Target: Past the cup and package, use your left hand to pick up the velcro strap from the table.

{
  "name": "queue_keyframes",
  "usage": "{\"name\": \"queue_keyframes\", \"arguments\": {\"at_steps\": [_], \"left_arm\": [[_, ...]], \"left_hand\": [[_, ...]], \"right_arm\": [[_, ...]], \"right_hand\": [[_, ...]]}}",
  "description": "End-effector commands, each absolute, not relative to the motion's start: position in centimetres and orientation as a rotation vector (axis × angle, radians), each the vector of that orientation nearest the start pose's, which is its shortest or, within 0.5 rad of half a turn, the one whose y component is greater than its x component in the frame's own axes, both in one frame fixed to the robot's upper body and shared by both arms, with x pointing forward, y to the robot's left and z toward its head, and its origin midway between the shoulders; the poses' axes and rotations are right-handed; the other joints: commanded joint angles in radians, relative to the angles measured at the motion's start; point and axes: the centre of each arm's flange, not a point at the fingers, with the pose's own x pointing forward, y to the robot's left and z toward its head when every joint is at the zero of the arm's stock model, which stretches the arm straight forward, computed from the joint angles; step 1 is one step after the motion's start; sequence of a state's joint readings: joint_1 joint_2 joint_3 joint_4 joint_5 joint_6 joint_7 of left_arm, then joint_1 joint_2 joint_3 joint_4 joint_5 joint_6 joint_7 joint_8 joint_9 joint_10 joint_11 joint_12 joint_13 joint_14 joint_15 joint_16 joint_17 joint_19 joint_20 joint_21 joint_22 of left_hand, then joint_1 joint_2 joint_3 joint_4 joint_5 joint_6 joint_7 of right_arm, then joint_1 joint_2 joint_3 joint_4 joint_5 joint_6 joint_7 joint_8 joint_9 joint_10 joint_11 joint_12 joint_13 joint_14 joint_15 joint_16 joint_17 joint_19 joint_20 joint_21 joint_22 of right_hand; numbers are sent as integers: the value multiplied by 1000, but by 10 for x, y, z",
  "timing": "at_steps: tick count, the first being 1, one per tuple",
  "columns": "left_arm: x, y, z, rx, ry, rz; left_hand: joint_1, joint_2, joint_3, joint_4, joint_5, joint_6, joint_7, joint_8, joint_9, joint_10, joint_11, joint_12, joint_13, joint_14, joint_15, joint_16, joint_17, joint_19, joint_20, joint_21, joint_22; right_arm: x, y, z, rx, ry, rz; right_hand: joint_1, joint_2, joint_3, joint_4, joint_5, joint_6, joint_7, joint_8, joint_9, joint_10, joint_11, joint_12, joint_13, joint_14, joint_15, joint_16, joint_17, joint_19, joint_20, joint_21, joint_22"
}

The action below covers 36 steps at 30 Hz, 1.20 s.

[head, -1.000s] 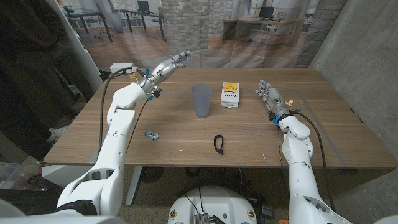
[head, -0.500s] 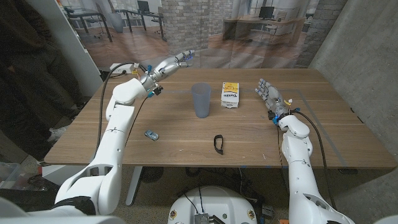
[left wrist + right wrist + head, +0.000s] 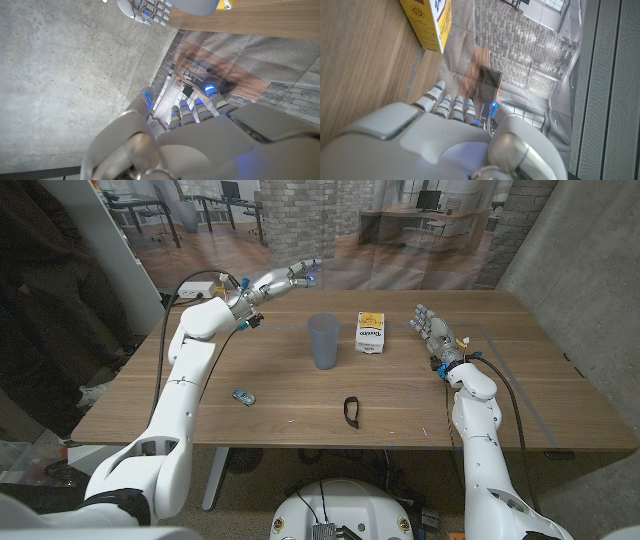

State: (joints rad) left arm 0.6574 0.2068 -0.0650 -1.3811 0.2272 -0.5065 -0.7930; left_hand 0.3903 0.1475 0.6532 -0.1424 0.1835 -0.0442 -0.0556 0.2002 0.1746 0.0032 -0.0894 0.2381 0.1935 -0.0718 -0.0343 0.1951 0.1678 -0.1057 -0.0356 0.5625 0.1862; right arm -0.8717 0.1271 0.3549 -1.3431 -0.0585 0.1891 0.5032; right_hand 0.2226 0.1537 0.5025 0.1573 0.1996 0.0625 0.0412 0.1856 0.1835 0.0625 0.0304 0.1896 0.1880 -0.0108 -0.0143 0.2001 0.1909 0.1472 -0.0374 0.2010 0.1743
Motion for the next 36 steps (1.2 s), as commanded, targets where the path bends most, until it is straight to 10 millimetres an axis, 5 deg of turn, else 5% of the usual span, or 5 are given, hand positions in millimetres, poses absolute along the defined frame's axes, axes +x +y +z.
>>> {"name": "queue_keyframes", "arguments": {"at_steps": [1, 28, 36], "left_arm": [[577, 224, 140, 963, -992, -551], [548, 195, 148, 1158, -1033, -604], [541, 187, 152, 1234, -1059, -610]], "left_hand": [[13, 2, -6, -4, -5, 10, -5, -1, 5, 13, -4, 4, 2, 4, -28, -3, 3, 7, -1, -4, 1], [34, -5, -29, -11, -3, 21, -24, -2, 5, 32, -14, 2, 3, 12, -39, -5, 3, 11, 0, -8, 2], [39, -13, -43, -12, -3, 29, -30, -2, 5, 46, -22, 3, 3, 10, -38, -7, 3, 15, 22, -9, 3]], "right_arm": [[642, -293, -32, 32, -655, 182], [634, -294, -35, 40, -675, 181], [634, -293, -35, 47, -679, 180]], "right_hand": [[-12, 40, 8, 1, -1, 12, -1, 8, 5, 11, 1, 7, 3, -3, 4, 4, 1, 10, -45, 6, 3], [-16, 40, 8, 0, -1, 12, -2, 7, 5, 12, 2, 7, 3, -3, 5, 4, 1, 11, -45, 6, 3], [-18, 37, 6, -1, -2, 13, 0, 7, 5, 12, 3, 7, 3, -2, 7, 4, 1, 12, -43, 6, 3]]}}
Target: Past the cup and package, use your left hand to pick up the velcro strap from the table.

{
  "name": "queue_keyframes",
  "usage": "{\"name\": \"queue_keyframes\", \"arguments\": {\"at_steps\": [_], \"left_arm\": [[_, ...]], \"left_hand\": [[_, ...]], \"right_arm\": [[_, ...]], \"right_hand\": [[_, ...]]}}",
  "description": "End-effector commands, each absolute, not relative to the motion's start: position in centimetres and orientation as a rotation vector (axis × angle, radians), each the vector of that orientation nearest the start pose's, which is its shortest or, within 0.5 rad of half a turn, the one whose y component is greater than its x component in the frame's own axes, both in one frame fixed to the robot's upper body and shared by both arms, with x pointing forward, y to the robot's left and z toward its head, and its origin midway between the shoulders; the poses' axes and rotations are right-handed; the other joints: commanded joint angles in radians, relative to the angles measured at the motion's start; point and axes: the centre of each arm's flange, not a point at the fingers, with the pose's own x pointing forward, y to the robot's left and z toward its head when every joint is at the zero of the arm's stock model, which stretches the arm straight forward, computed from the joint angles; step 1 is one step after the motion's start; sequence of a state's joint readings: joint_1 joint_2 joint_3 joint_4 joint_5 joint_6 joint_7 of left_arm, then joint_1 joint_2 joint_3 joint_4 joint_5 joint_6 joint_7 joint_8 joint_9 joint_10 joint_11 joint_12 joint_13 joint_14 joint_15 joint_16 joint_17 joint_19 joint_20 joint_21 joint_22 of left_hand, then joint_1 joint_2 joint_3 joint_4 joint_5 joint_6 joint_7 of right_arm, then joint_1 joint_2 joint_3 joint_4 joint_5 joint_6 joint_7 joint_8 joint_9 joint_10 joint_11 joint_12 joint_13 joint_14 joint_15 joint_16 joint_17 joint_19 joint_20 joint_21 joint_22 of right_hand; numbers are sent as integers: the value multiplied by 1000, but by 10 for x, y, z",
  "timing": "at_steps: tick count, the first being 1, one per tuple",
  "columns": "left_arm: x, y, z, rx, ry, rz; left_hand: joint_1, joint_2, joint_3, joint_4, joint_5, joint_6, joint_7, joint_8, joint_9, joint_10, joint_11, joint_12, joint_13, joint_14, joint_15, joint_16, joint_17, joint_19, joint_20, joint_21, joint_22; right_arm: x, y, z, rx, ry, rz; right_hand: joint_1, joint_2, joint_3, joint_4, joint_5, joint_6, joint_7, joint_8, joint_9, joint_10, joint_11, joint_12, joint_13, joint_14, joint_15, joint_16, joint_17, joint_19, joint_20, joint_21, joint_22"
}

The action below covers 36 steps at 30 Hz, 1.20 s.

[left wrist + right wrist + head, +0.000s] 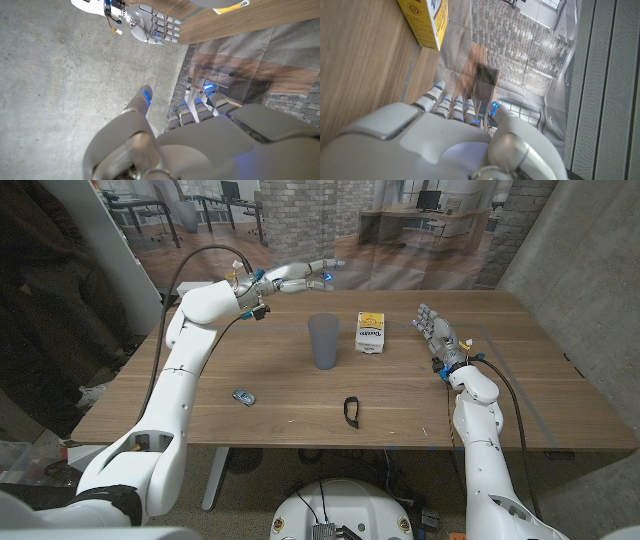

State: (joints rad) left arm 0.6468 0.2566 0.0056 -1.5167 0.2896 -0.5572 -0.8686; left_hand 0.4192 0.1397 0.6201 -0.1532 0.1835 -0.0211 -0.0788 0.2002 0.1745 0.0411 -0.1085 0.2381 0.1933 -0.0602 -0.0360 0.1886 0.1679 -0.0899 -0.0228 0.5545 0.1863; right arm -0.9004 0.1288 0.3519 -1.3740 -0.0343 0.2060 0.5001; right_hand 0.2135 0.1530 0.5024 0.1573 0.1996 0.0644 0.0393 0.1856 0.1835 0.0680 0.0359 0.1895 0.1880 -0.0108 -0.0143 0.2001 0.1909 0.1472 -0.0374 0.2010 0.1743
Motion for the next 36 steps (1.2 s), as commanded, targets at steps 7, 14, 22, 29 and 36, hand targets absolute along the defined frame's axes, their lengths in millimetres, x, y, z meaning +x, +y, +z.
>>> {"name": "queue_keyframes", "arguments": {"at_steps": [7, 14, 22, 29, 36], "left_arm": [[538, 182, 155, 1282, -1074, -620], [538, 174, 157, 1322, -1082, -638], [531, 164, 161, 1380, -1109, -657], [524, 155, 163, 1426, -1129, -674], [516, 148, 164, 1459, -1148, -689]], "left_hand": [[13, -6, -17, -1, -2, 8, -12, -2, 5, 12, -4, 2, 4, -2, -38, -2, 3, -1, 8, -2, 3], [15, -8, -23, 0, -1, 11, -14, -2, 5, 14, -5, 1, 4, -4, -39, -3, 3, -1, 6, -3, 3], [17, -11, -33, 1, 1, 10, -14, -4, 6, 15, -8, -1, 4, -5, -37, -3, 3, -2, 9, -5, 4], [19, -11, -42, 4, 5, 7, -19, -6, 6, 14, -13, -4, 5, -10, -35, -5, 3, -7, 12, -8, 4], [19, -14, -53, 7, 8, 7, -20, -6, 6, 22, -11, -3, 6, -12, -38, -5, 3, -6, 12, -9, 5]], "right_arm": [[635, -293, -36, 48, -677, 177], [637, -293, -36, 48, -677, 176], [638, -294, -35, 51, -681, 174], [638, -295, -33, 45, -687, 173], [637, -296, -32, 39, -690, 169]], "right_hand": [[-10, 37, 5, -1, -2, 12, 2, 8, 5, 7, -3, 7, 3, -1, 6, 4, 1, 12, -43, 6, 3], [-12, 37, 5, -2, -2, 12, 4, 8, 5, 7, -3, 7, 3, -1, 7, 4, 1, 11, -43, 6, 3], [-13, 36, 4, -2, -3, 12, 4, 8, 5, 7, -3, 7, 3, -2, 7, 4, 1, 11, -42, 6, 3], [-14, 36, 3, -2, -3, 12, 4, 7, 5, 7, -2, 6, 3, -1, 6, 4, 0, 11, -43, 5, 3], [-15, 36, 2, -3, -3, 12, 4, 7, 5, 7, -2, 6, 3, -1, 7, 4, 0, 12, -42, 5, 2]]}}
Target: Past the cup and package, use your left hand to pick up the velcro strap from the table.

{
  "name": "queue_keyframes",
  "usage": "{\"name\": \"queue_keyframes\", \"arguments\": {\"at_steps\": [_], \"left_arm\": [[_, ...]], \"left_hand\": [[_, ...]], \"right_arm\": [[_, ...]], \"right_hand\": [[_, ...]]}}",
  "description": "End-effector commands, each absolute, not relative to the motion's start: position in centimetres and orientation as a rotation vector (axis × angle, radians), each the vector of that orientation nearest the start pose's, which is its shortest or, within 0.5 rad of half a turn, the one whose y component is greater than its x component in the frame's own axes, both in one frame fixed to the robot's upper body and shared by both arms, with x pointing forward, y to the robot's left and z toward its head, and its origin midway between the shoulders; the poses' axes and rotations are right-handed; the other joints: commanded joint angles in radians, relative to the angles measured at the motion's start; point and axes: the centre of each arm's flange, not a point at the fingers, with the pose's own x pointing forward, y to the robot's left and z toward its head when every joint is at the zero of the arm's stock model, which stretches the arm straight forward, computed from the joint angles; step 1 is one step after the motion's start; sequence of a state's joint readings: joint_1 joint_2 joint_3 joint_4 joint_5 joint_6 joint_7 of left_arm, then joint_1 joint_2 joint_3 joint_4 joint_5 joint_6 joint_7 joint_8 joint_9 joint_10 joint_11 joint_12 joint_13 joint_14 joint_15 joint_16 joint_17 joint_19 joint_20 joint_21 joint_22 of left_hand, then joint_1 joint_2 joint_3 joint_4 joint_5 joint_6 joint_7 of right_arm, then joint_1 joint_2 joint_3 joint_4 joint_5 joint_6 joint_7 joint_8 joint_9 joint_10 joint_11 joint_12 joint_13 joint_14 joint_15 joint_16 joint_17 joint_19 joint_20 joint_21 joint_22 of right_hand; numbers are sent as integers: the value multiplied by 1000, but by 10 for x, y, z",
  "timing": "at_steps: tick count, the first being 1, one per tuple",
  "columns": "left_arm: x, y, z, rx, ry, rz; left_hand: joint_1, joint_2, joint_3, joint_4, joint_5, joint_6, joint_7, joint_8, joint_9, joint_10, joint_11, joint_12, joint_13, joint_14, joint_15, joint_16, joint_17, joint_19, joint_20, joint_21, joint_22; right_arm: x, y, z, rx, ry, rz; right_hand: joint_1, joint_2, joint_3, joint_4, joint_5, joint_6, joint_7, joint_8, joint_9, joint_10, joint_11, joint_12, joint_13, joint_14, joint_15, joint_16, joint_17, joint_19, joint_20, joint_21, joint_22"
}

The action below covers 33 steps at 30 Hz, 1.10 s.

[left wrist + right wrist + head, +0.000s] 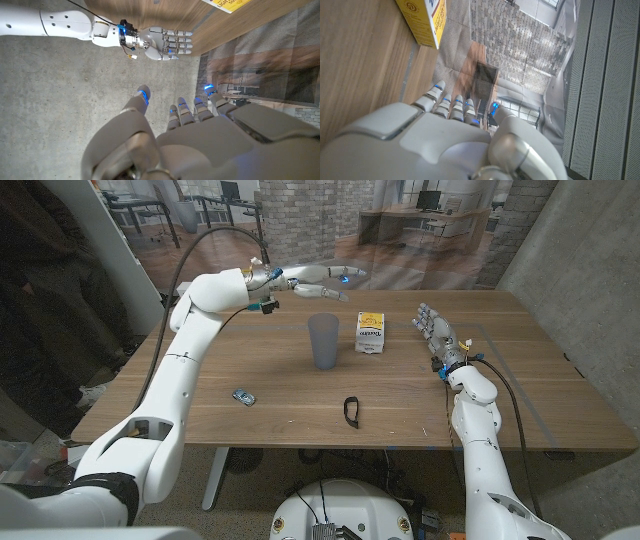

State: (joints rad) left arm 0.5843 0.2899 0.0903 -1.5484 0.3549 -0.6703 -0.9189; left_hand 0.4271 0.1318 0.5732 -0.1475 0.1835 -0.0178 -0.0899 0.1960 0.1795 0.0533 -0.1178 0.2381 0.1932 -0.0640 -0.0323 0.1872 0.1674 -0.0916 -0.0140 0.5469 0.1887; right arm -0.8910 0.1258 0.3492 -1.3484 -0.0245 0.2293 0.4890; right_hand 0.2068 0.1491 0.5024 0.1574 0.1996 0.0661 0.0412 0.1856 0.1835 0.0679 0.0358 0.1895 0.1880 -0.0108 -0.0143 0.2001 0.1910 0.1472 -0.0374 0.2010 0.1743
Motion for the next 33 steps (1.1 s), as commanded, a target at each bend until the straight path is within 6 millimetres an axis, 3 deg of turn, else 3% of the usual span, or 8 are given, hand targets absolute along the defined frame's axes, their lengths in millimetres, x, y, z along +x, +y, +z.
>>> {"name": "queue_keyframes", "arguments": {"at_steps": [1, 27, 30, 33], "left_arm": [[514, 146, 165, 1469, -1153, -692], [481, 129, 168, 1613, -1200, -746], [478, 126, 168, 1641, -1205, -748], [474, 123, 169, 1672, -1212, -750]], "left_hand": [[11, -6, -8, 2, 8, 4, -10, -2, 1, 13, -3, -2, 6, -8, -44, -4, 4, -4, 1, -2, 3], [20, -23, -42, 3, 22, -7, -15, -6, 2, 11, -8, -9, 8, -9, -44, -5, 3, -4, 2, -7, 3], [24, -24, -46, 2, 24, -1, -24, -3, 3, 22, -15, -5, 9, -2, -51, -2, 3, -1, -3, -7, 3], [37, -27, -53, -3, 27, 21, -35, 5, 3, 57, -20, 7, 10, 29, -61, 6, 4, 23, 8, -1, 3]], "right_arm": [[636, -296, -32, 39, -691, 168], [628, -298, -37, 22, -705, 151], [628, -298, -37, 22, -704, 150], [627, -298, -38, 23, -704, 150]], "right_hand": [[-8, 40, 3, -3, -3, 10, 2, 7, 5, 8, -1, 7, 3, -1, 7, 4, 0, 12, -42, 5, 3], [-11, 40, 1, -6, -2, 11, 2, 7, 4, 8, -2, 6, 2, -1, 8, 3, -1, 11, -43, 5, 2], [-12, 40, 1, -6, -2, 11, 1, 7, 4, 8, -3, 6, 2, -1, 8, 3, -1, 11, -43, 5, 2], [-12, 40, 1, -6, -2, 11, 1, 7, 4, 8, -3, 6, 2, -1, 7, 3, -1, 11, -43, 5, 2]]}}
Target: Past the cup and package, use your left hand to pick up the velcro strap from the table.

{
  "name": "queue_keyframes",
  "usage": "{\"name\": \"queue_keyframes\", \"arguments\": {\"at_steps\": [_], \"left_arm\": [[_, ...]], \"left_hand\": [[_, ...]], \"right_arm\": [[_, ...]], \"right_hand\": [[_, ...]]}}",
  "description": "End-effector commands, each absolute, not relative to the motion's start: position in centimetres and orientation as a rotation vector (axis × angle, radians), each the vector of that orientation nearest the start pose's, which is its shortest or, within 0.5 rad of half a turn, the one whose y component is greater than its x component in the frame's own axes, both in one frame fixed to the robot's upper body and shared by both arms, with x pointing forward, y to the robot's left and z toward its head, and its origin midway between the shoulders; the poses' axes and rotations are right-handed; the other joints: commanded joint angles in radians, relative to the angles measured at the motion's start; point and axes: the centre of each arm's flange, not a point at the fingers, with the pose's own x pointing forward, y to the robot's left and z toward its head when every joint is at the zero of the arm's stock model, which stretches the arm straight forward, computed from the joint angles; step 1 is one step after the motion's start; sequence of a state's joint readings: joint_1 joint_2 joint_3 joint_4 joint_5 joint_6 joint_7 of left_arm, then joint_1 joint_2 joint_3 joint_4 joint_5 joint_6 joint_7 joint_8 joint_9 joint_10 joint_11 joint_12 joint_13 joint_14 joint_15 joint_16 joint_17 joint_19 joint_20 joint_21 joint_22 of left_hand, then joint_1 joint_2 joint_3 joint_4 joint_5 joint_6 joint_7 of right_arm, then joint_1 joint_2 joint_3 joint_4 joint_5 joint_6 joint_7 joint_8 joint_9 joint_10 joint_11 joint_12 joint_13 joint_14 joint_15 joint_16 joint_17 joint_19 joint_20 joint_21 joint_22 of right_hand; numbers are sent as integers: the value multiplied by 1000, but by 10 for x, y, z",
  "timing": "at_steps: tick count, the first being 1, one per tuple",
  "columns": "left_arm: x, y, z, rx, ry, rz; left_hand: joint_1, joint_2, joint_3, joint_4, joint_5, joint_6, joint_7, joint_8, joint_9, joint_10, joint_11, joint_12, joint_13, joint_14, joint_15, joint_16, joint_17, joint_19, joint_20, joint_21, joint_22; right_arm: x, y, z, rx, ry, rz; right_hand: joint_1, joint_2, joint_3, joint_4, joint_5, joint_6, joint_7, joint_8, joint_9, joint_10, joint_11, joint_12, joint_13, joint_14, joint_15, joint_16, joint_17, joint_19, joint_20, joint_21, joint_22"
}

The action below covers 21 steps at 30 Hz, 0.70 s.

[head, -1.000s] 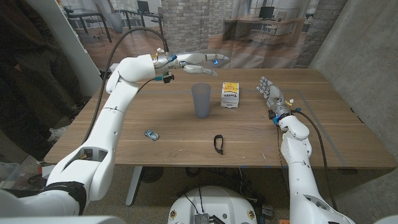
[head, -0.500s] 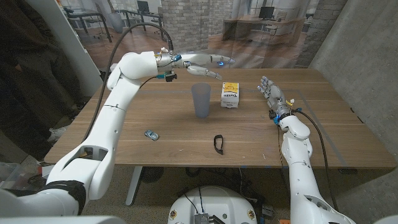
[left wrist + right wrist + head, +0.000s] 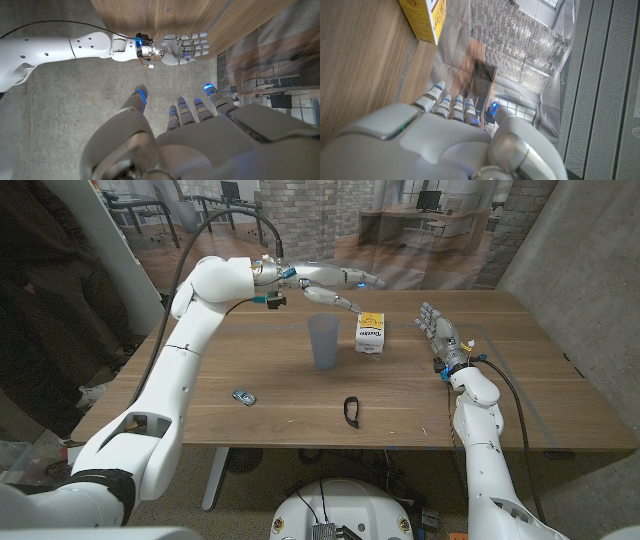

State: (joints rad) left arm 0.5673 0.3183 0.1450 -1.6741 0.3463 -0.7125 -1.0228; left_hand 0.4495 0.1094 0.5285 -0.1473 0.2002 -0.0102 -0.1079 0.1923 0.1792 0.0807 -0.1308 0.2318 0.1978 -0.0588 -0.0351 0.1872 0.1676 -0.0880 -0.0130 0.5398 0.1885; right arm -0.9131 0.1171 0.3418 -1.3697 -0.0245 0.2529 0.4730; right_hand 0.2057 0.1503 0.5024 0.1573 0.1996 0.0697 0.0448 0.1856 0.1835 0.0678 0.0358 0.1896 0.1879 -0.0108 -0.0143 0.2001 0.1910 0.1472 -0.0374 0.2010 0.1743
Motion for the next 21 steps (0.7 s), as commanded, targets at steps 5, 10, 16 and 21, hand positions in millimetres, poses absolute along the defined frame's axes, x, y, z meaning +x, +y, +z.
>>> {"name": "queue_keyframes", "arguments": {"at_steps": [5, 10, 16, 21], "left_arm": [[470, 118, 169, 1712, -1223, -759], [465, 113, 169, 1754, -1242, -759], [458, 108, 170, 1809, -1264, -752], [454, 103, 170, 1850, -1271, -762]], "left_hand": [[29, -16, -15, -12, 11, 33, -28, 16, 3, 50, -15, 20, 6, 41, -62, 7, 4, 34, 7, 10, 4], [54, -22, -17, -22, 15, 55, -36, 24, 4, 68, -21, 25, 6, 41, -58, 3, 4, 34, 16, 8, 4], [92, -27, -17, -31, 20, 80, -48, 32, 4, 88, -30, 29, 6, 47, -51, 1, 5, 28, 34, 2, 4], [116, -46, -25, -34, 21, 103, -53, 40, 4, 104, -33, 33, 6, 53, -46, 1, 6, 22, 45, -3, 4]], "right_arm": [[626, -299, -40, 26, -702, 145], [624, -300, -41, 28, -704, 140], [623, -301, -42, 27, -705, 137], [622, -302, -43, 29, -707, 134]], "right_hand": [[-12, 38, 0, -6, -2, 7, -1, 7, 4, 8, -2, 6, 2, 1, 9, 3, -1, 11, -42, 5, 2], [-15, 35, -3, -5, -3, 7, 0, 7, 4, 8, 0, 6, 2, 1, 9, 3, 0, 11, -41, 4, 2], [-19, 32, -7, -4, -4, 8, 0, 7, 4, 10, -2, 6, 2, 2, 9, 4, 0, 10, -42, 4, 2], [-20, 33, -8, -4, -3, 8, 0, 7, 4, 10, -2, 7, 2, 2, 9, 4, 0, 10, -42, 4, 2]]}}
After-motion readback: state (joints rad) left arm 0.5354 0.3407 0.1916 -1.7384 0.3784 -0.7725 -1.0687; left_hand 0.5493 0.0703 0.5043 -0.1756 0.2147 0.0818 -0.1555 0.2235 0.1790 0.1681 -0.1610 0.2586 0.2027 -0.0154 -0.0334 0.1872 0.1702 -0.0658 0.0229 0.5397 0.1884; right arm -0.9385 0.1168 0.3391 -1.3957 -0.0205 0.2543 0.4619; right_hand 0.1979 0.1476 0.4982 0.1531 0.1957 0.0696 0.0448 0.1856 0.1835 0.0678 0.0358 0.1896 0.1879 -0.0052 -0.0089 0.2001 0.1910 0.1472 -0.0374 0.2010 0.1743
